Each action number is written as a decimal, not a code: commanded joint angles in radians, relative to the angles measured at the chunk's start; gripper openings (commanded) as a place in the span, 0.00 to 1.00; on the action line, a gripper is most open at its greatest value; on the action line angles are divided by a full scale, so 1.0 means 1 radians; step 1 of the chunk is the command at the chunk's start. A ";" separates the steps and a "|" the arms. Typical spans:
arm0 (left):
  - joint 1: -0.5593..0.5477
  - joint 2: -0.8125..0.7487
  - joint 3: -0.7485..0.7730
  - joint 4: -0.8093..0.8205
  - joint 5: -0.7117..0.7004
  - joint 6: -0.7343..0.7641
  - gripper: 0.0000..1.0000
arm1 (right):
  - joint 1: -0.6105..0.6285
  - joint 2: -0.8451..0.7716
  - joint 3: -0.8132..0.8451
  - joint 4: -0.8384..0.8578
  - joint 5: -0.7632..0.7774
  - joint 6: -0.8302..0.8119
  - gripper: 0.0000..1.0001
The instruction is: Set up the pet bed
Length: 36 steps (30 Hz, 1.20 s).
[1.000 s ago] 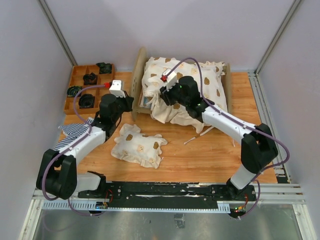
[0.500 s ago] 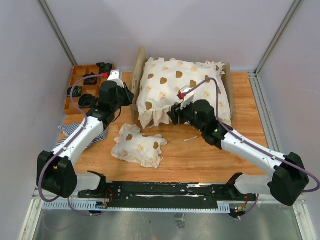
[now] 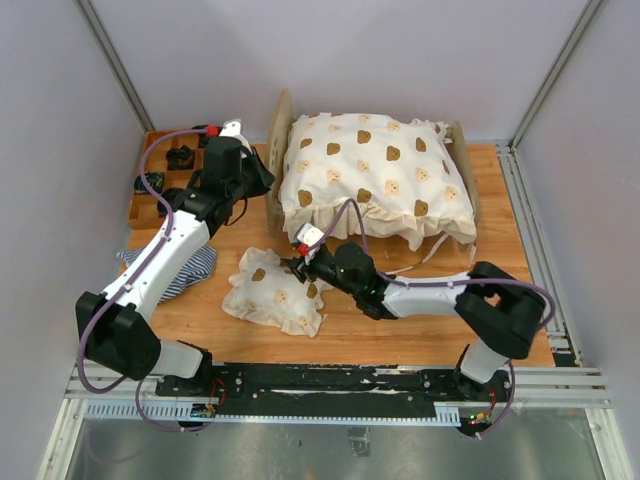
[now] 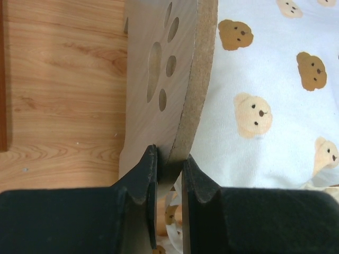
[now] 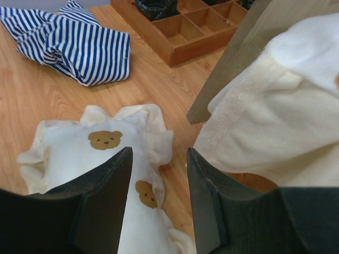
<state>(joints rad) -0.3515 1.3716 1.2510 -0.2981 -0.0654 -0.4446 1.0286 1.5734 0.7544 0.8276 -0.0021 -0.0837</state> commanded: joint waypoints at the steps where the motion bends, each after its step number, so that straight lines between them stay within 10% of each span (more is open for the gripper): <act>1: -0.008 -0.058 0.095 0.127 0.051 -0.188 0.00 | 0.014 0.151 0.053 0.288 0.004 -0.062 0.46; 36: -0.008 -0.070 0.154 0.036 0.130 -0.300 0.00 | -0.131 0.668 0.310 0.668 0.250 -0.011 0.52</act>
<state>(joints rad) -0.3553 1.3716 1.3128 -0.4141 -0.0505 -0.5732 0.9138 2.2169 1.0054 1.4185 0.1841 -0.0761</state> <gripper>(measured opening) 0.202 0.510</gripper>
